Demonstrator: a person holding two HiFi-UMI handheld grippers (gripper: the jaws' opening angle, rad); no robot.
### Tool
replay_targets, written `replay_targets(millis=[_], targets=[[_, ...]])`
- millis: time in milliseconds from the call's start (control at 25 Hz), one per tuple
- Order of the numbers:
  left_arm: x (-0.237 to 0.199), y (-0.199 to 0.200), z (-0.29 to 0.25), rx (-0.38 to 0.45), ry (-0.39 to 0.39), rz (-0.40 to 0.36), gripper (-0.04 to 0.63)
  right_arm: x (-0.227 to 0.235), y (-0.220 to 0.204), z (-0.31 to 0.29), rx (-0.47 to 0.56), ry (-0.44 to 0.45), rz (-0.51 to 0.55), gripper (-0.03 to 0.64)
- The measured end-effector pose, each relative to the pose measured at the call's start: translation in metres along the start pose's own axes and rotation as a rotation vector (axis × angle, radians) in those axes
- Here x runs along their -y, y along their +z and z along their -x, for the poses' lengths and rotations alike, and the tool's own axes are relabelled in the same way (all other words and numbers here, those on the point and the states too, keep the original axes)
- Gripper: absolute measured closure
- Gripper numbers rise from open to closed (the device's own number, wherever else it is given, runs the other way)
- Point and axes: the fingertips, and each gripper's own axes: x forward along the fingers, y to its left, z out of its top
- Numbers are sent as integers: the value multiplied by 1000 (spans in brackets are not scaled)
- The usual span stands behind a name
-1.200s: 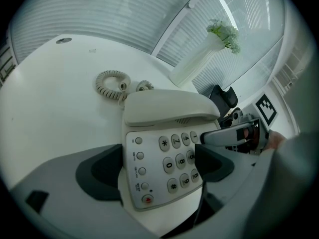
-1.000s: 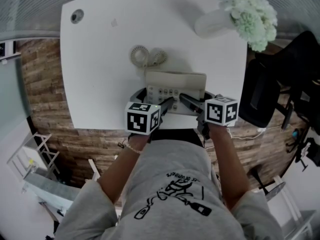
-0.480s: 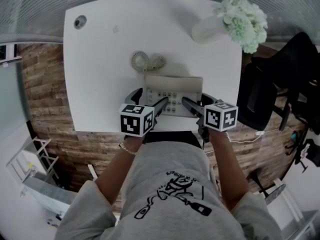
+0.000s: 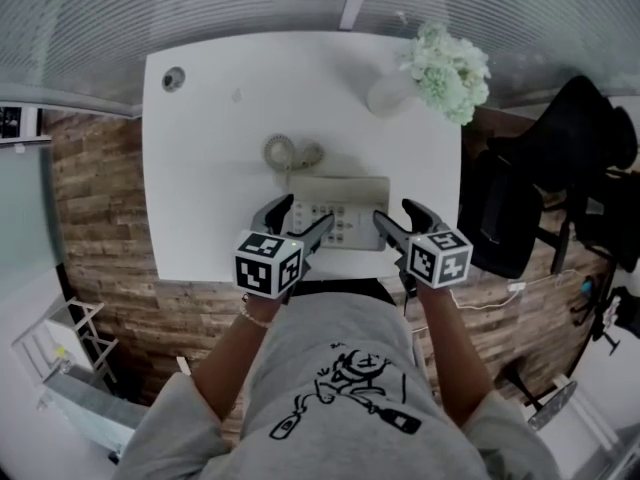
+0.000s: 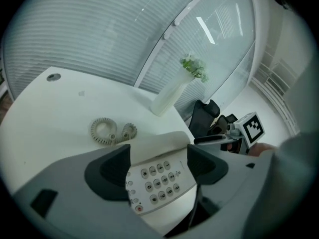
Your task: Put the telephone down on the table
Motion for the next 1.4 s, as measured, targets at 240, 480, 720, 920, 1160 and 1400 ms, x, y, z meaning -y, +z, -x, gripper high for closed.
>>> replay_targets(millis=[240, 480, 720, 920, 1160, 1400], targets=[[31, 46, 23, 137, -62, -119, 313, -22, 39, 26, 183, 36, 49, 380], [64, 79, 54, 271, -117, -239, 398, -60, 70, 56, 316, 103, 98, 443], [99, 109, 82, 393, -170, -340, 494, -93, 106, 91, 442, 129, 183, 485], [131, 123, 113, 472, -268, -326, 588, -130, 133, 127, 528, 117, 346, 514], [168, 138, 156, 575, -278, -446, 594, -173, 162, 170, 656, 139, 441, 541], [189, 154, 189, 639, -256, -524, 594, -212, 182, 203, 710, 199, 481, 554]])
